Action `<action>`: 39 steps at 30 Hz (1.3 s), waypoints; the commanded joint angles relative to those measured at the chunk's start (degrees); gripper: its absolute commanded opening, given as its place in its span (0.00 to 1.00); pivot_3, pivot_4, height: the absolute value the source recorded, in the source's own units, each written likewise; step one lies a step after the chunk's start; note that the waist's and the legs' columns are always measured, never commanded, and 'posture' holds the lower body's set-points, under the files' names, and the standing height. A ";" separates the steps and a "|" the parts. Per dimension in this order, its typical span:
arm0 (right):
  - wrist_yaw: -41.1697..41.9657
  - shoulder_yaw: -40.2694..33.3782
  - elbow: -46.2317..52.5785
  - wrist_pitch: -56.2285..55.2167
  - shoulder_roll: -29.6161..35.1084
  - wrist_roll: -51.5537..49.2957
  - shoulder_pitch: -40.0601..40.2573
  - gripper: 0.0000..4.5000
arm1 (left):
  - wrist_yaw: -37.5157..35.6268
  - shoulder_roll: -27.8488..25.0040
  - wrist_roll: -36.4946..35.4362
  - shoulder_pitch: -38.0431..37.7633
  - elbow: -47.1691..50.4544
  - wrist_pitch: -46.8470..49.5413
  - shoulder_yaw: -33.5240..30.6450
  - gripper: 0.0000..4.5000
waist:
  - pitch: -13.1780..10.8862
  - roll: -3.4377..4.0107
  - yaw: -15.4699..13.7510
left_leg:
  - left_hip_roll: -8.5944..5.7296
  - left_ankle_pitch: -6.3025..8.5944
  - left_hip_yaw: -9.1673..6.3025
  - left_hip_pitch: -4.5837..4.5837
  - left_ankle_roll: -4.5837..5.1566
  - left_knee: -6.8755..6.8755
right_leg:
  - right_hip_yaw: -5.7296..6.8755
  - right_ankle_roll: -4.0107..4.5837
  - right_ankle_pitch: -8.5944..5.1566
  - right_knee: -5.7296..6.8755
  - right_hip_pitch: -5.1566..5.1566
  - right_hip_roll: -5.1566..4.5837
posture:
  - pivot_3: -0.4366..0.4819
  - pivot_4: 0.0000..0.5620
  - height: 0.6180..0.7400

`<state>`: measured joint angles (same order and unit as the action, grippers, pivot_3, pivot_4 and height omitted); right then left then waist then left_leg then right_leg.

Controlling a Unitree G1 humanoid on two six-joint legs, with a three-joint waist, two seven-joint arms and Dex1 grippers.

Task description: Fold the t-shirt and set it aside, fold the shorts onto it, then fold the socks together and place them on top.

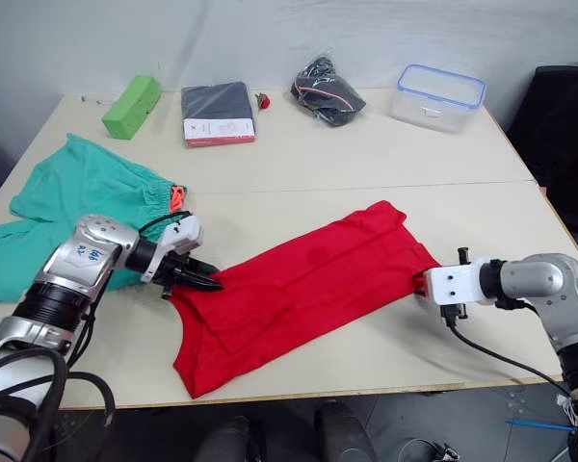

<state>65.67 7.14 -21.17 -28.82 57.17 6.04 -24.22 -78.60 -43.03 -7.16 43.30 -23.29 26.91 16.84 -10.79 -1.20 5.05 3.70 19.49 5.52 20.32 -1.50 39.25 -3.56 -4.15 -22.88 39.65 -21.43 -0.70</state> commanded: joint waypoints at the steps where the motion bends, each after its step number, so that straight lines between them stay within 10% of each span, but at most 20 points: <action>1: 0.69 1.50 -2.01 -1.11 -0.82 0.50 -1.93 0.02 | -1.09 -0.46 0.52 -2.81 2.09 1.20 0.81 0.04 | 0.00 0.00 0.07 | 0.00 0.00 0.00 0.00 0.00 0.00 | 0.00 0.00 0.00 0.00 0.00 0.00 | 0.48 0.27 1.00; 31: -13.93 18.02 -46.73 -20.48 -18.30 22.69 -40.66 0.00 | 29.12 2.26 -13.44 -42.14 57.19 28.48 -14.86 0.01 | 0.04 -0.01 1.33 | -0.01 0.00 -0.05 -0.18 0.00 -0.03 | -0.01 0.01 0.00 -0.05 0.21 -0.01 | 0.48 0.27 1.00; 33: -12.89 17.36 -46.62 -21.30 -17.14 21.81 -40.29 0.00 | 28.68 1.57 -15.39 -41.21 56.23 29.16 -16.60 0.10 | 0.04 -0.01 1.34 | -0.01 0.00 -0.06 -0.18 0.00 -0.03 | 0.00 0.01 0.00 -0.05 0.21 -0.01 | 0.48 0.27 1.00; 39: -7.45 14.48 -39.78 -26.01 -10.88 15.18 -34.47 0.43 | 25.33 -2.30 -20.96 -31.95 48.08 31.00 -21.11 0.48 | 0.03 -0.02 0.49 | -0.02 0.00 -0.15 -0.08 -0.01 -0.03 | 0.08 0.01 0.00 -0.12 0.17 -0.01 | 0.48 0.27 1.00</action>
<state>55.98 22.92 -63.45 -53.47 44.59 23.64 -59.94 -52.13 -44.57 -26.47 9.73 25.82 57.89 -2.40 -10.77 -1.22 5.54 3.68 19.49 5.37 20.24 -1.51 39.21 -3.47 -4.14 -22.88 39.50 -21.24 -0.72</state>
